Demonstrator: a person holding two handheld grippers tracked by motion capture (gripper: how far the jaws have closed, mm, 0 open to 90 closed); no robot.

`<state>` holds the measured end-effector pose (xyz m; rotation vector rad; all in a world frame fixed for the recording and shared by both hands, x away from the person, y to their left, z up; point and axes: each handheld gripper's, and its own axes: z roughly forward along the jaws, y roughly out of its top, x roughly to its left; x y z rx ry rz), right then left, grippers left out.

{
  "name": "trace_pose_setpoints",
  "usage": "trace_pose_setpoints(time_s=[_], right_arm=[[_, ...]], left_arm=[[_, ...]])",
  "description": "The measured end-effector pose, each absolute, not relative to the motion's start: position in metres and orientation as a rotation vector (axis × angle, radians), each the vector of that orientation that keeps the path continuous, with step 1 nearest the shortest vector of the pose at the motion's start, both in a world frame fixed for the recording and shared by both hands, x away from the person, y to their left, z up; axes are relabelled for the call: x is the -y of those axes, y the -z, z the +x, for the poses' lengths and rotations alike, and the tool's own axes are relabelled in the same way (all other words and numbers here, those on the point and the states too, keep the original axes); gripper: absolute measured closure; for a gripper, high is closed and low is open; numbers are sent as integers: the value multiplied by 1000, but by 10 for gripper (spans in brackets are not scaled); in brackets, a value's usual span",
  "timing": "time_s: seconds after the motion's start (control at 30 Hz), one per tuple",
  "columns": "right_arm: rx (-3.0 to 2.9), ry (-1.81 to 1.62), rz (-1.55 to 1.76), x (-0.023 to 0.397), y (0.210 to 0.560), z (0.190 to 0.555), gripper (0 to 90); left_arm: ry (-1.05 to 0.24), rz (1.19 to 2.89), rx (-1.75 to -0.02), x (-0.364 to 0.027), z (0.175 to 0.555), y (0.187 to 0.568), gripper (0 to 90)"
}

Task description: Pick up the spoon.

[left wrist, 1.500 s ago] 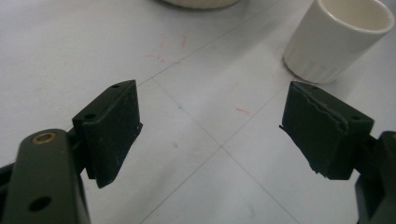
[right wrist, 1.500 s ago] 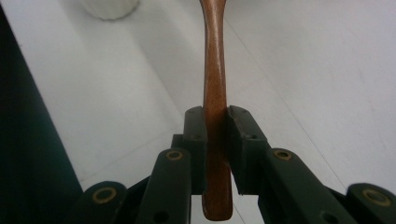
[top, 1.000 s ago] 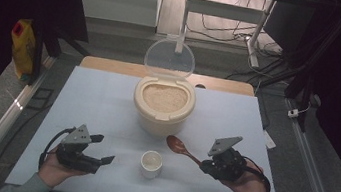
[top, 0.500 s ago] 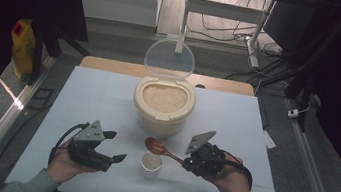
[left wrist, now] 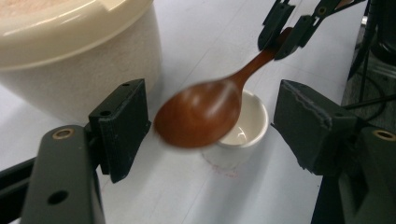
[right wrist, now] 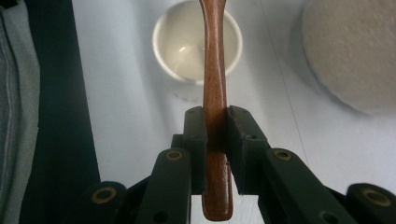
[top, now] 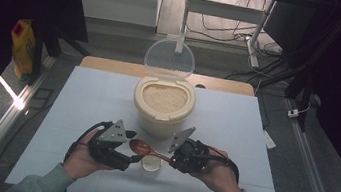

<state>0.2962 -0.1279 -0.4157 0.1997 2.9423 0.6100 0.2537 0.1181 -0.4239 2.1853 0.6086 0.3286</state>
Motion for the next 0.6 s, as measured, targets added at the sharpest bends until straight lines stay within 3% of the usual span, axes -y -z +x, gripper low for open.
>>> trace_pose_setpoints(time_s=[0.33, 0.6], right_arm=[[-2955, -562, 129, 108, 419, 293, 774], [-2941, -572, 61, 99, 415, 284, 774]], left_arm=[[-319, 2351, -496, -90, 256, 428, 370], [-292, 2442, -450, -82, 259, 436, 507]])
